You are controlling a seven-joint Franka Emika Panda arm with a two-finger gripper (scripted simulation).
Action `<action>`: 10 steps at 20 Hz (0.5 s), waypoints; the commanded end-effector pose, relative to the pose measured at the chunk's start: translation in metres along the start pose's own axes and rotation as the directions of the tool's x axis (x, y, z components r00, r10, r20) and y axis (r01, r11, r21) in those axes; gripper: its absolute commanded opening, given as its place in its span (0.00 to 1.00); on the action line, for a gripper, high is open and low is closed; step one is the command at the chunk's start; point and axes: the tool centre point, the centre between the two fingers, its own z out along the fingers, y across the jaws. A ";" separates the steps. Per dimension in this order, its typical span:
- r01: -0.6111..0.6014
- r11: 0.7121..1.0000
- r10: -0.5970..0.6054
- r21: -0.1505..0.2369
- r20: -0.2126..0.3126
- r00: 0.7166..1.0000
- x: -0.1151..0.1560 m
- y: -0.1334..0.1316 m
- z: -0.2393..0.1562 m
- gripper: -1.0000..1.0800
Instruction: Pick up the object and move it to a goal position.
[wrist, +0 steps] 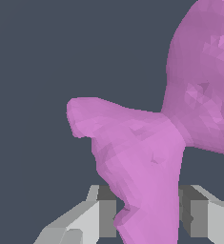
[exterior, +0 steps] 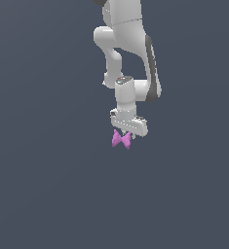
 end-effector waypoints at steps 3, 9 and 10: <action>-0.001 1.000 0.001 0.003 0.000 1.000 0.005 -0.013 -0.018 0.00; -0.003 1.000 0.003 0.004 0.001 1.000 0.013 -0.032 -0.044 0.00; -0.003 1.000 0.003 0.004 0.001 1.000 0.015 -0.035 -0.049 0.00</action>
